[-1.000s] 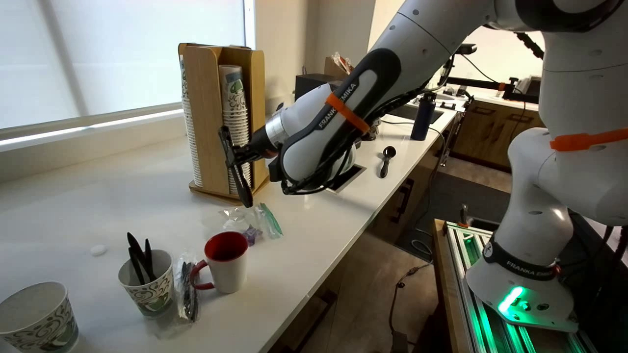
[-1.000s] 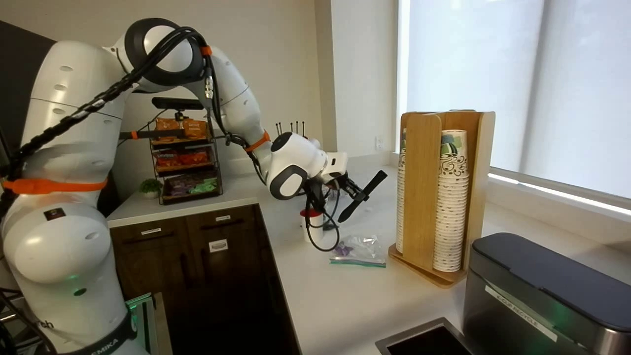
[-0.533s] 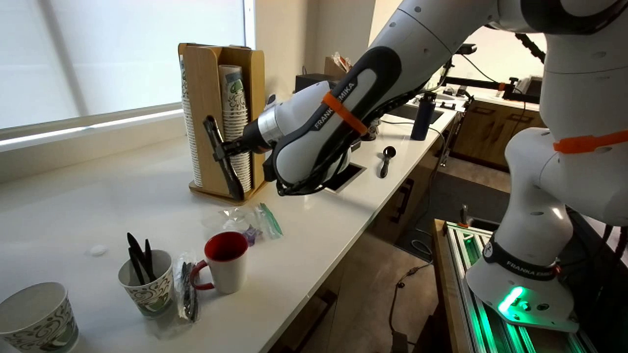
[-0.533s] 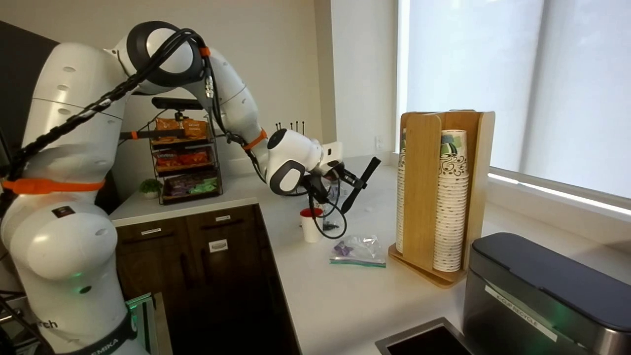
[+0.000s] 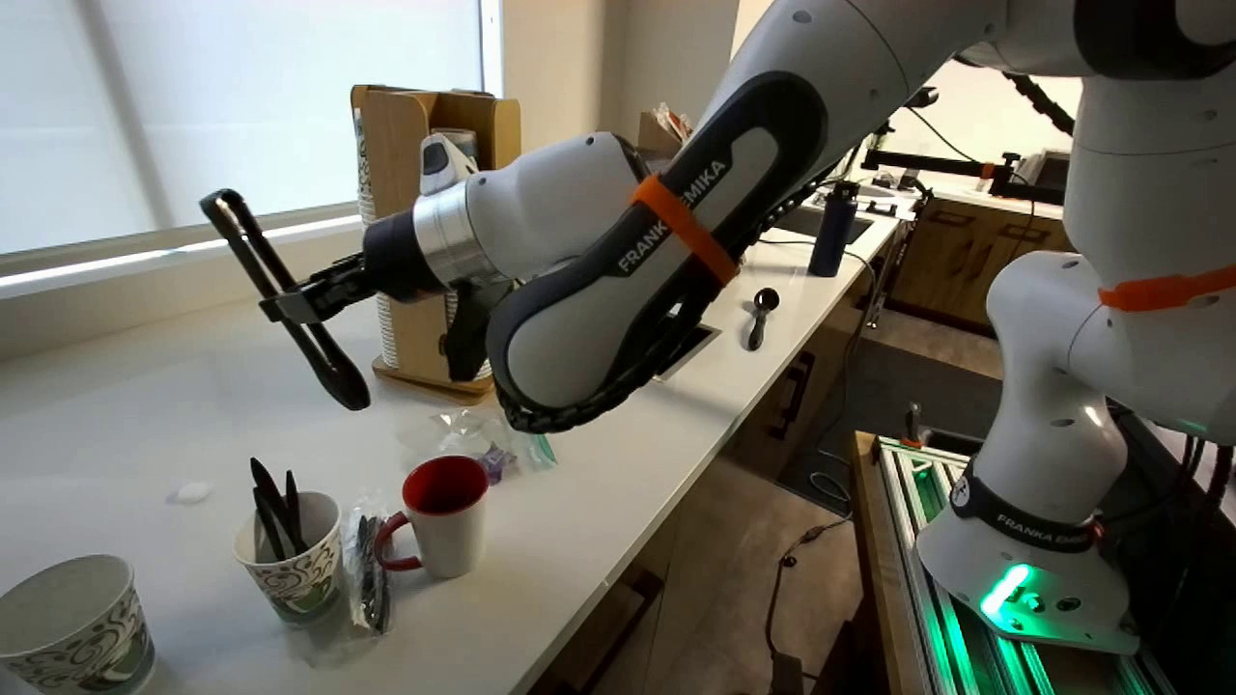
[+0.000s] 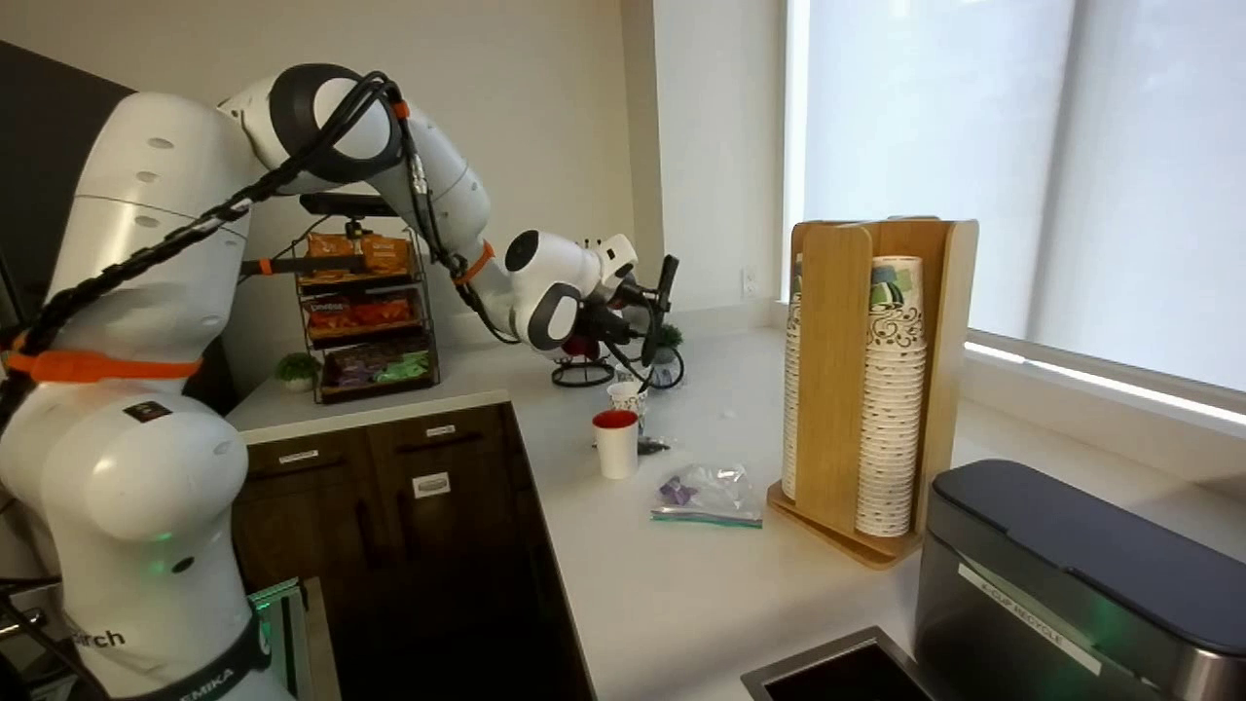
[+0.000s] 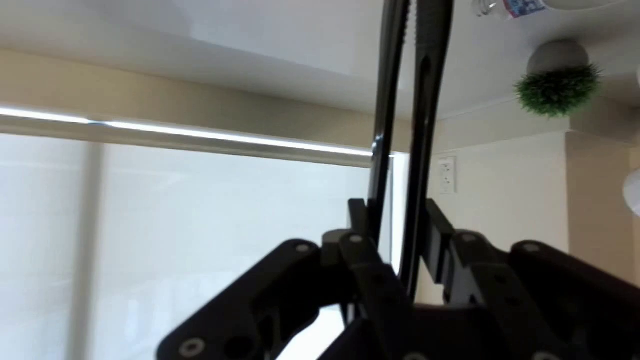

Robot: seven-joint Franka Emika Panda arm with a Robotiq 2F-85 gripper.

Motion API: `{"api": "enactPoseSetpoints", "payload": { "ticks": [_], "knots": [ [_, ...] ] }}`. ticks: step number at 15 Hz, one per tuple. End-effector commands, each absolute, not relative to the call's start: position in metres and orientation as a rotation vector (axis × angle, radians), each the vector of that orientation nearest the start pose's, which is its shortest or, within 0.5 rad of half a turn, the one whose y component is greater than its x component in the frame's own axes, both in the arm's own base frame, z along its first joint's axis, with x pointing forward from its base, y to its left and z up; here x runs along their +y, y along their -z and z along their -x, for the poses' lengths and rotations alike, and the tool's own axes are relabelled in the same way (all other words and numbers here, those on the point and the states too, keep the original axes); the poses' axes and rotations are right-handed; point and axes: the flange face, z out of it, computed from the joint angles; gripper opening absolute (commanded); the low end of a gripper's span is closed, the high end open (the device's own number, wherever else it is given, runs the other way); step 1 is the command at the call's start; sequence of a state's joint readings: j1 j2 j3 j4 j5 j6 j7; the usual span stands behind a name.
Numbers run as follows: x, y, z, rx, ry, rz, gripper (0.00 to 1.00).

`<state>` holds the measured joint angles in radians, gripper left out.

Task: Put the black tongs in the paper cup on the right

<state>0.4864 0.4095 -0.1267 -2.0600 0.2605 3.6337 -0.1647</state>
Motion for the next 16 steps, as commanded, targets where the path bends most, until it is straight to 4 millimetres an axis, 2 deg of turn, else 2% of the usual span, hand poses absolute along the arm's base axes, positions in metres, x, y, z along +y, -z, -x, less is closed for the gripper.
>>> {"api": "enactPoseSetpoints", "payload": {
  "ticks": [1, 2, 3, 5, 6, 8, 11, 16],
  "knots": [
    [0.23, -0.37, -0.633, -0.514, 1.731, 2.468, 0.07],
    [0.229, -0.365, -0.642, -0.483, 1.649, 2.523, 0.07],
    [0.225, -0.375, -0.621, -0.458, 1.684, 2.498, 0.29],
    [0.227, -0.367, -0.634, -0.464, 1.663, 2.516, 0.29],
    [0.227, -0.365, -0.637, -0.464, 1.664, 2.517, 0.07],
    [0.242, -0.358, -0.639, -0.511, 1.642, 2.501, 0.07],
    [0.266, -0.348, -0.629, -0.572, 1.582, 2.494, 0.07],
    [0.286, -0.327, -0.631, -0.609, 1.64, 2.453, 0.07]
  ]
}}
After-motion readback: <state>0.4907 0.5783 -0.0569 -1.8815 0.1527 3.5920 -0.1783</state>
